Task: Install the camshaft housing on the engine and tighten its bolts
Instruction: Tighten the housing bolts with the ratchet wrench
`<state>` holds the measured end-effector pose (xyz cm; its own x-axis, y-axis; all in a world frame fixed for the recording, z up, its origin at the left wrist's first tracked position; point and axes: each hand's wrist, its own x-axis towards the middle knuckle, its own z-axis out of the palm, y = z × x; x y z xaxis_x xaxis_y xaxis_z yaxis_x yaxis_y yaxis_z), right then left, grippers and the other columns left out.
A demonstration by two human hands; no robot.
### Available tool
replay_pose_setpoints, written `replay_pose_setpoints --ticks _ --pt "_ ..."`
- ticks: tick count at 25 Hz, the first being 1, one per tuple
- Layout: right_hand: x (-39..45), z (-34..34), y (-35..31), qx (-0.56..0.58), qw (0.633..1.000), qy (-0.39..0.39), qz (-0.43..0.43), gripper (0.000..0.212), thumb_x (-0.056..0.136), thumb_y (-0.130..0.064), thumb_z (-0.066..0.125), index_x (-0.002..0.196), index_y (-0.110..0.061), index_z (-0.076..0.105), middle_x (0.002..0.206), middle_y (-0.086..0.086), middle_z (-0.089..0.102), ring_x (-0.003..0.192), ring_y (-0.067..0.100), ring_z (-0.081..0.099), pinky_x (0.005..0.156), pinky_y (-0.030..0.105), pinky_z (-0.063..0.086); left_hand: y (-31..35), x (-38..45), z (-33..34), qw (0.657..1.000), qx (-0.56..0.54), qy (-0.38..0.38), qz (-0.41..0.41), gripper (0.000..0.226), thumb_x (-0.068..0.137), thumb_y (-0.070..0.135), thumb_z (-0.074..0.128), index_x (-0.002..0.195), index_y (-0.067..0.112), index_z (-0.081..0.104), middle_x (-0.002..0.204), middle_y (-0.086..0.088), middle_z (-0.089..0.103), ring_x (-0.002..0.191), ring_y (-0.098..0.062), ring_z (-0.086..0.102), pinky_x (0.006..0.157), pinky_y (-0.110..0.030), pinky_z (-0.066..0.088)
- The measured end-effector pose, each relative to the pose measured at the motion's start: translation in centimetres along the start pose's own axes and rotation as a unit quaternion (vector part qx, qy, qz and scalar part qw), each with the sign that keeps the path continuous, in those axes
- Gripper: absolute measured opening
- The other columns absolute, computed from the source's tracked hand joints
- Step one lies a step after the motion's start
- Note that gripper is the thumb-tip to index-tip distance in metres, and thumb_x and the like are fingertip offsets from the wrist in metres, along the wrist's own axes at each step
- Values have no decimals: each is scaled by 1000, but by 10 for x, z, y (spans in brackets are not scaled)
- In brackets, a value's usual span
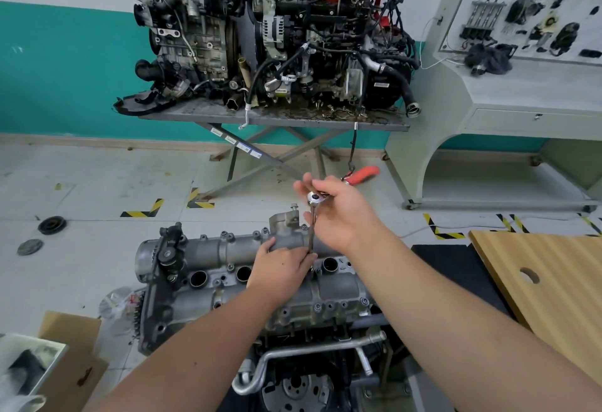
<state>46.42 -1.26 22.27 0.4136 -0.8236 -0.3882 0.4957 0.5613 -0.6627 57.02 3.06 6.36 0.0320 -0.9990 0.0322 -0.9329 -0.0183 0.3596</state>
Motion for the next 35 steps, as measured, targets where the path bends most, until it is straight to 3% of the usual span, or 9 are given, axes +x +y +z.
replay_pose_setpoints --ticks 4,8,11,16,19,24,28,31,35 --pt "-1 -19 24 -189 955 10 -228 13 98 -20 62 89 -25 70 101 -5 73 95 13 66 82 32 53 1 -1 -3 999 -50 -2 -15 40 105 50 28 91 32 61 98 12 72 109 -3 59 112 -30 6" --pt "6 -37 35 -594 578 -41 -558 23 91 -9 67 112 -12 75 136 10 62 123 28 55 106 31 41 6 -3 -18 998 -42 -41 -7 27 105 36 37 99 24 60 115 0 70 121 -14 56 121 -37 12" --pt "5 -29 34 -726 386 -5 -569 32 82 -6 70 113 -13 72 126 10 66 110 33 61 96 45 47 12 -19 -34 959 -279 20 56 59 89 33 70 142 20 45 136 3 59 128 -12 53 111 -37 40" --pt "-8 -3 25 -845 299 5 -444 37 95 -30 50 132 -25 54 117 5 55 104 29 49 91 42 36 27 -47 -69 826 -558 55 62 85 72 25 72 144 45 32 141 20 50 135 -6 46 101 -28 46" --pt "-12 6 9 -877 327 -14 -352 33 96 -27 53 129 -25 49 112 1 53 106 27 51 76 38 35 51 -48 -79 704 -700 117 16 79 78 39 63 149 19 36 147 1 51 135 -14 48 106 -33 44" --pt "-10 6 -4 -836 484 -71 -248 31 92 -10 48 120 -15 60 101 7 67 88 28 65 67 35 48 91 2 -132 629 -721 119 -266 30 94 45 61 97 16 64 87 -1 76 91 -18 70 75 -34 54" --pt "-10 -35 -1 -629 739 -144 -194 43 93 -25 53 134 -33 43 98 -7 68 75 11 62 66 34 50 92 20 -152 823 -489 59 -283 22 100 24 47 85 13 58 77 -5 60 67 -19 56 59 -29 45" --pt "-1 -73 29 -657 720 -144 -172 41 100 -41 48 139 -35 36 102 -20 60 73 1 58 70 30 48 85 29 -166 974 -116 -16 -194 23 100 17 41 93 7 61 81 -4 62 66 -21 55 55 -30 39" --pt "12 -105 57 -740 635 -142 -170 33 103 -45 43 127 -26 54 112 -3 67 99 18 63 89 42 52 82 25 -167 992 109 -35 -48 20 106 35 40 93 23 48 78 1 59 64 -17 58 55 -32 48"
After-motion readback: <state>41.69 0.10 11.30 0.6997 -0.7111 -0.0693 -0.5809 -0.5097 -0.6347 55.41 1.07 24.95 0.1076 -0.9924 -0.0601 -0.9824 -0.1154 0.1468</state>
